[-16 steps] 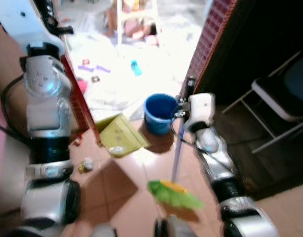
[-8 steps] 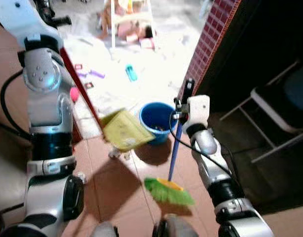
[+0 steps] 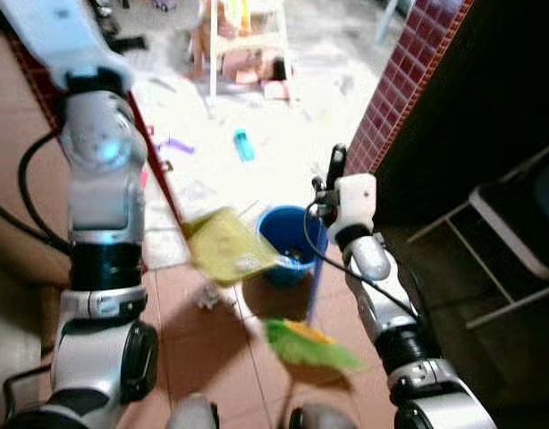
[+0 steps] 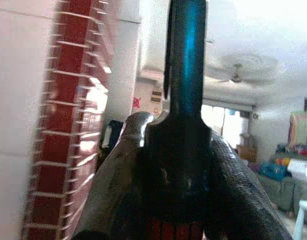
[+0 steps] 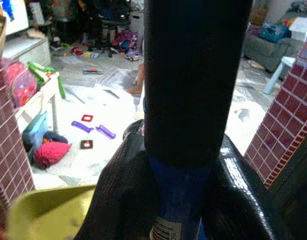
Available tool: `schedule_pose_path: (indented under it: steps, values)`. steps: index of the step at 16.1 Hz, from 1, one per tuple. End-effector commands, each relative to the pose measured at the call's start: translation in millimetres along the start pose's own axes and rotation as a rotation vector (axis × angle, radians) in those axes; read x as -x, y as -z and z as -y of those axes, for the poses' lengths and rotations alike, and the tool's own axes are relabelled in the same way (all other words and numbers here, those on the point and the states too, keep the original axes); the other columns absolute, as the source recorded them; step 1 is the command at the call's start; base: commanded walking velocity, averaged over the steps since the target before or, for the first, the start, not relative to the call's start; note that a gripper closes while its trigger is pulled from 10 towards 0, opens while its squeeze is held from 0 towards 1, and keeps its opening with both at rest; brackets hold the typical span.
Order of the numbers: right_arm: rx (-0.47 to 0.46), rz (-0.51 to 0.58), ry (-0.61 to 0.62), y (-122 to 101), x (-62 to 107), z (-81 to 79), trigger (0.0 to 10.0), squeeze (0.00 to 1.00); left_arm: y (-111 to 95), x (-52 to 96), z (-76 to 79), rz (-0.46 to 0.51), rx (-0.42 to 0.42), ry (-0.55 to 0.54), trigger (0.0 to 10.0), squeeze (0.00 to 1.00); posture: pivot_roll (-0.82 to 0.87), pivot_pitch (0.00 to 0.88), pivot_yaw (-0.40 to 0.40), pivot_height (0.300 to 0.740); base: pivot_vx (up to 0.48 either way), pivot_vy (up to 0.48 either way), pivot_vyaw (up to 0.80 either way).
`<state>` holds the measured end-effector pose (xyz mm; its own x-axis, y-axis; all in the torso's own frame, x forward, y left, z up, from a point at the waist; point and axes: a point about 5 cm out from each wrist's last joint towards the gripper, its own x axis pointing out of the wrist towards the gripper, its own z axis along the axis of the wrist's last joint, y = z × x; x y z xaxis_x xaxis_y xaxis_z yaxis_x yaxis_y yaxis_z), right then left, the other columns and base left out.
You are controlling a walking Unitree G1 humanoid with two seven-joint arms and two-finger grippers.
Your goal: Sweep floor
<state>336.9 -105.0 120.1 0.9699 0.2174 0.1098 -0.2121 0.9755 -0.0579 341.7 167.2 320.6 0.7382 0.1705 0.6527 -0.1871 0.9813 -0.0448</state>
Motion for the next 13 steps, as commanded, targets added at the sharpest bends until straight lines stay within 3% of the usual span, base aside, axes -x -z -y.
schedule_pose_path:
  steps: [1, 7, 9, 13]
  values:
    - [0.013, 0.016, 0.025, -3.4, 0.4, 10.3, 10.0, 0.00, -17.6, -1.3, 12.1, 0.082, 0.045, 0.033, 10.0, 0.00, -0.01, 0.041, -0.062, 0.740, 0.398, -0.266, 0.00]
    - [0.007, 0.003, 0.018, -0.3, 1.5, 7.4, 10.0, 0.00, -12.9, 1.2, 13.5, 0.058, 0.041, 0.036, 10.0, 0.00, 0.00, 0.043, -0.061, 0.740, 0.387, -0.277, 0.00]
    - [0.001, -0.014, 0.006, 3.6, 3.4, 7.0, 10.0, 0.00, -10.8, 2.1, 12.9, 0.058, 0.000, 0.041, 10.0, 0.00, 0.00, 0.043, -0.059, 0.740, 0.351, -0.142, 0.00]
    - [0.019, -0.023, 0.021, 6.0, 6.5, 13.2, 10.0, 0.00, -9.0, 4.5, 15.0, 0.063, -0.030, 0.078, 10.0, 0.00, 0.00, 0.045, -0.052, 0.740, 0.000, 0.000, 0.00]
